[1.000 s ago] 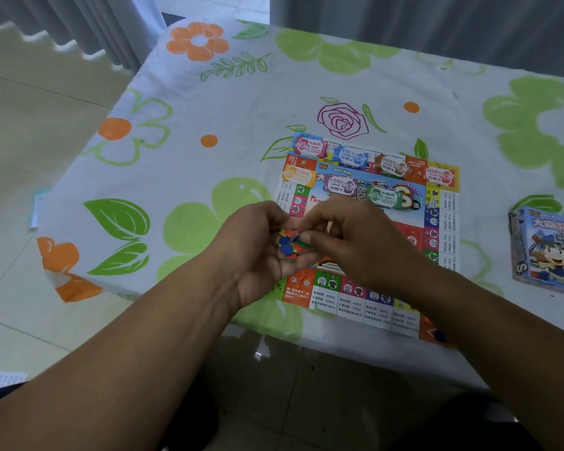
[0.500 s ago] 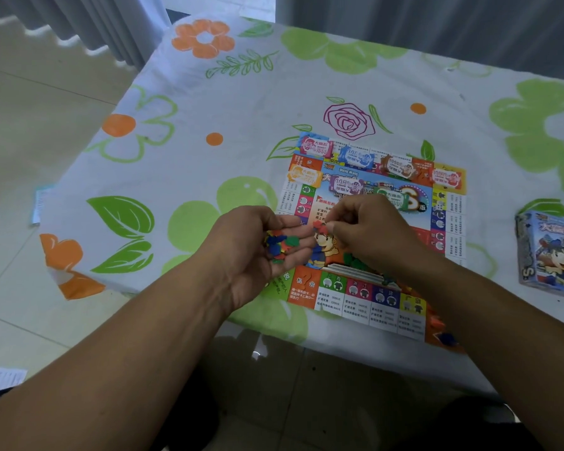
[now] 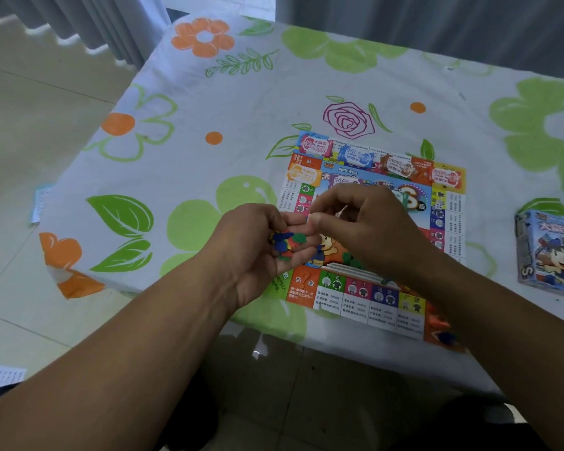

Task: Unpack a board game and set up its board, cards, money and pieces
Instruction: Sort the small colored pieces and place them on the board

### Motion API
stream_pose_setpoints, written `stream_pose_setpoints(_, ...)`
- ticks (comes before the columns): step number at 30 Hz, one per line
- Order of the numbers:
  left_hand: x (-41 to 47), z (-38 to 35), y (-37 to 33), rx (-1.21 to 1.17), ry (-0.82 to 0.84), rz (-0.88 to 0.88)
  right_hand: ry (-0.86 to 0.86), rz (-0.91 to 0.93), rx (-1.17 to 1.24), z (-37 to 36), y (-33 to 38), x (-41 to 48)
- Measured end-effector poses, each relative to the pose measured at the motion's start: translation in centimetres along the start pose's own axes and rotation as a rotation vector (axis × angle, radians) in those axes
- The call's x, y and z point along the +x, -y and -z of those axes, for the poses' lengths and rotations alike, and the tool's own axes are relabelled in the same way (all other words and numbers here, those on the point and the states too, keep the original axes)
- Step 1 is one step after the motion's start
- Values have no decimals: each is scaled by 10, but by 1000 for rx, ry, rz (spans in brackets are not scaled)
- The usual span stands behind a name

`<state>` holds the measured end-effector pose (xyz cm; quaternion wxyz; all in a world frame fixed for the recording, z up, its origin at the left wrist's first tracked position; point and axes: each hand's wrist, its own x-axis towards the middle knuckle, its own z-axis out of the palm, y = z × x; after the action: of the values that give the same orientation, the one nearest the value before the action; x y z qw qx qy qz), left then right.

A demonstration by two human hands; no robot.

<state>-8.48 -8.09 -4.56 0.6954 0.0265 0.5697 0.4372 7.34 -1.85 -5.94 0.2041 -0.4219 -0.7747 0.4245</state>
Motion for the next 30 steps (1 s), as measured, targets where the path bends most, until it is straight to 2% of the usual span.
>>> stream_pose_setpoints(4,-1,-6,1,-27,57,15,121,56,-34,1,-1,-7)
stream_pose_setpoints(7,0,-9,3,-16,83,33,118,80,-128,2,-7,-10)
stream_pose_setpoints(14,1,-14,4,-6,112,53,126,67,-137,12,-9,-16)
stream_pose_setpoints(22,0,-20,6,21,125,52,95,37,-33,21,-7,-23)
stream_pose_setpoints(27,2,-21,4,-2,30,11,16,-68,-66,35,-14,-27)
stream_pose_setpoints(30,2,-19,3,-11,13,-1,111,-202,-101,40,-24,-29)
